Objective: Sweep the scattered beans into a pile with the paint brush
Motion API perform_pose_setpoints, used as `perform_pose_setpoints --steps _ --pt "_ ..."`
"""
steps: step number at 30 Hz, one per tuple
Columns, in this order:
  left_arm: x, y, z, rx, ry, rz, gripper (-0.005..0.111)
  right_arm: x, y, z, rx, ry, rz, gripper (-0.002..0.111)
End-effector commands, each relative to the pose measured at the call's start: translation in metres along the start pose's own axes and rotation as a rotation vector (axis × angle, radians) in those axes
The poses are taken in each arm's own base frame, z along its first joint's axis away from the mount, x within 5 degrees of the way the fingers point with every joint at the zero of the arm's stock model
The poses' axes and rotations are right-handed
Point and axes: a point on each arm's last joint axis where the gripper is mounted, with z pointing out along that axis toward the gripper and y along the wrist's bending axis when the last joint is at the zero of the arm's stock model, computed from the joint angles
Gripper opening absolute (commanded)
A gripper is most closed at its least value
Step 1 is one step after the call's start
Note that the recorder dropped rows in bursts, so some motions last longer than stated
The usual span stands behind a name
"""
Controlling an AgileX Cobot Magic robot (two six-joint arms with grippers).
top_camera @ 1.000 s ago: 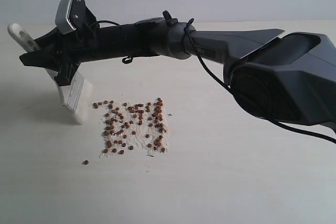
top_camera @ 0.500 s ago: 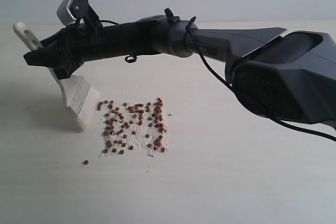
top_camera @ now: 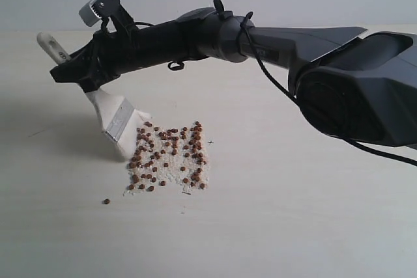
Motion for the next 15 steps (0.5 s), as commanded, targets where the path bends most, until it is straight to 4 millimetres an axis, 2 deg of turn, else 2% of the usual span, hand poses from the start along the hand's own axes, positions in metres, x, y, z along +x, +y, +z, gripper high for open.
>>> perform_pose_setpoints --steps 1,10,15 --pt "0.001 0.001 0.0 -0.004 -0.003 -0.001 0.0 -0.011 0.002 -0.007 0.02 0.063 -0.033 0.0" --pt "0.001 0.001 0.0 -0.004 -0.003 -0.001 0.0 -0.012 0.003 -0.009 0.024 0.103 -0.036 0.0" --pt "0.001 0.001 0.0 -0.004 -0.003 -0.001 0.0 -0.023 0.007 -0.01 0.001 0.034 -0.065 0.0"
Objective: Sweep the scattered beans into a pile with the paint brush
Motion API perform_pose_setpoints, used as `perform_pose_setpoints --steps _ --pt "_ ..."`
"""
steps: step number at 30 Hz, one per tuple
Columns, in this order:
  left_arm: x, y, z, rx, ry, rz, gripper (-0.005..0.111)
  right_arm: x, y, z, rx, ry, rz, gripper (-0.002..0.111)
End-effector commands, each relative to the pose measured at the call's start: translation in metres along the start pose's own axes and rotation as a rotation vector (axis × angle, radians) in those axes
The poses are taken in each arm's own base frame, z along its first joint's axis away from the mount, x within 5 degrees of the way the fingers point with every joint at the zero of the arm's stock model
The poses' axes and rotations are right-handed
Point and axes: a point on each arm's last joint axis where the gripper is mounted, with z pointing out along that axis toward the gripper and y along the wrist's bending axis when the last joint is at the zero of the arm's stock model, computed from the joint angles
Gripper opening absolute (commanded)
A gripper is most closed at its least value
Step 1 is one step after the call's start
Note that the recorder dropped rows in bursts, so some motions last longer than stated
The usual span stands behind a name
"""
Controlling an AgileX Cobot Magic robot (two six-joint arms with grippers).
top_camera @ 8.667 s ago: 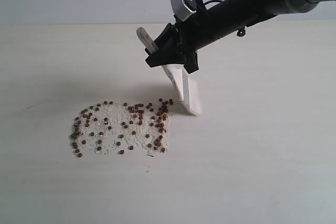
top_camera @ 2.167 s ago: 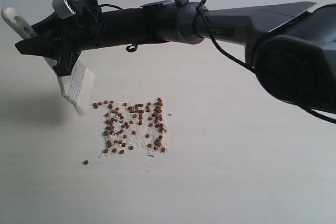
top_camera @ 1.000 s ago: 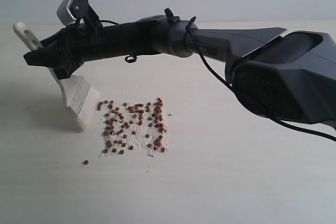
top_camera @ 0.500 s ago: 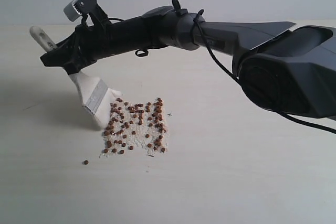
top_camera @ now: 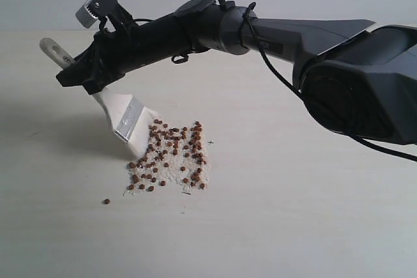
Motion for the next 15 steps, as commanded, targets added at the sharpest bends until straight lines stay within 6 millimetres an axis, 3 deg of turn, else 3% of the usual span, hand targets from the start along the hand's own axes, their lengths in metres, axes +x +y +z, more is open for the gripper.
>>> perform_pose_setpoints --steps 1,10,15 --pt "0.001 0.001 0.0 -0.004 -0.003 -0.001 0.0 -0.02 0.005 -0.008 -0.025 -0.083 -0.054 0.0" --pt "0.001 0.001 0.0 -0.004 -0.003 -0.001 0.0 -0.038 0.018 -0.015 -0.116 -0.168 -0.134 0.0" --pt "0.001 0.001 0.0 -0.004 -0.003 -0.001 0.0 -0.044 0.031 -0.019 -0.257 -0.245 -0.159 0.0"
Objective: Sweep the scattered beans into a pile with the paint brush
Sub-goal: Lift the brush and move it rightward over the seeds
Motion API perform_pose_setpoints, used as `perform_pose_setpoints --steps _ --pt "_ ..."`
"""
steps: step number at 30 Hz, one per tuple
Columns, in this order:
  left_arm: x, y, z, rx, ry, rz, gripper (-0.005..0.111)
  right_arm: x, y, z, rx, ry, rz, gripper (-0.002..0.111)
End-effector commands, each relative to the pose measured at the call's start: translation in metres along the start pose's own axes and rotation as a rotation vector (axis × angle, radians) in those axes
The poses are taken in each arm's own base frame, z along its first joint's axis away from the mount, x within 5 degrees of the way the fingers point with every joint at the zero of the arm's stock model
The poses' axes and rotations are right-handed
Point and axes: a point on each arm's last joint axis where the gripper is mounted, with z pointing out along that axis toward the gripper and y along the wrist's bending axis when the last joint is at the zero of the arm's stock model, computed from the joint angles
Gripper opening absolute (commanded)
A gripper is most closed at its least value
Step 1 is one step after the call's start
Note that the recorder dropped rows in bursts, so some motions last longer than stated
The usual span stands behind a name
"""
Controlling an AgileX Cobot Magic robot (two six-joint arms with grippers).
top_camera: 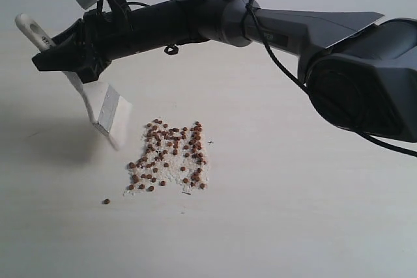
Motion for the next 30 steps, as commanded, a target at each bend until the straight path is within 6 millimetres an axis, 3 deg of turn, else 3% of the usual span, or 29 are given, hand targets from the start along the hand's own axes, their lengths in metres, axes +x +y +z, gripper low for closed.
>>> perform_pose_setpoints --steps 1,11,15,25,30 --pt "0.001 0.001 0.0 -0.004 -0.003 -0.001 0.0 -0.018 0.013 -0.005 -0.127 -0.087 -0.039 0.0" --pt "0.001 0.001 0.0 -0.004 -0.003 -0.001 0.0 -0.008 0.016 -0.003 -0.148 0.047 0.007 0.0" --pt "0.001 0.001 0.0 -0.004 -0.003 -0.001 0.0 -0.016 0.024 0.002 -0.163 0.065 0.004 0.0" --pt "0.001 0.001 0.0 -0.004 -0.003 -0.001 0.0 -0.054 0.039 -0.017 -0.134 0.208 -0.053 0.0" --pt "0.001 0.001 0.0 -0.004 -0.003 -0.001 0.0 -0.051 0.037 -0.027 -0.116 0.22 -0.006 0.0"
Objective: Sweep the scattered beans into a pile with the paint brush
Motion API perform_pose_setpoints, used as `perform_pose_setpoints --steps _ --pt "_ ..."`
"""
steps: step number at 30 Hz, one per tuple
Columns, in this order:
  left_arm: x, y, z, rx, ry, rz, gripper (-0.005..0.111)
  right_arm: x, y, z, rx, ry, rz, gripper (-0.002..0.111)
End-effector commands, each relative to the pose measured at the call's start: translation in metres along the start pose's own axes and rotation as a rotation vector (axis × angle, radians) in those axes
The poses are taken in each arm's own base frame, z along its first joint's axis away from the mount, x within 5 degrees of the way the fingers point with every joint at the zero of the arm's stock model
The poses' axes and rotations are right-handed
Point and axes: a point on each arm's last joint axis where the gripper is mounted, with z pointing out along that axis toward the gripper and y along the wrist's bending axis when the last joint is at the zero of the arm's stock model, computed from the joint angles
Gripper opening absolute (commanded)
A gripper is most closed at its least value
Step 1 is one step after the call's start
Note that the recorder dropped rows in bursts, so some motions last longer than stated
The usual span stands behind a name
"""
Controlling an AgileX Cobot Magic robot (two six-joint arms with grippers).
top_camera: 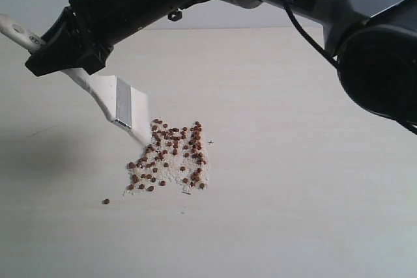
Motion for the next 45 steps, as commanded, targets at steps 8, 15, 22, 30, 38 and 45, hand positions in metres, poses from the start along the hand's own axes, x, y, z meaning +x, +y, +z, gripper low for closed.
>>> perform_pose_setpoints --steps 8,15,22,30,38,45 --pt "0.001 0.001 0.0 -0.004 -0.003 -0.001 0.0 -0.008 0.008 -0.021 0.015 0.0 0.055 0.0" --pt "0.002 0.0 0.001 0.007 0.016 -0.003 0.0 -0.008 0.008 -0.021 0.014 -0.004 0.067 0.0" --pt "0.001 0.006 0.001 -0.053 -0.003 -0.004 0.0 -0.014 0.015 -0.031 0.044 0.106 0.033 0.0" --pt "-0.002 0.021 -0.002 -0.221 -0.065 0.0 0.0 0.019 0.042 -0.03 -0.036 0.073 -0.024 0.0" --pt "-0.002 0.021 -0.002 -0.218 -0.064 0.0 0.0 0.001 0.068 -0.041 -0.023 -0.063 -0.131 0.0" --pt "-0.002 0.021 -0.002 -0.218 -0.064 0.0 0.0 0.013 0.075 -0.036 0.012 -0.219 -0.123 0.0"
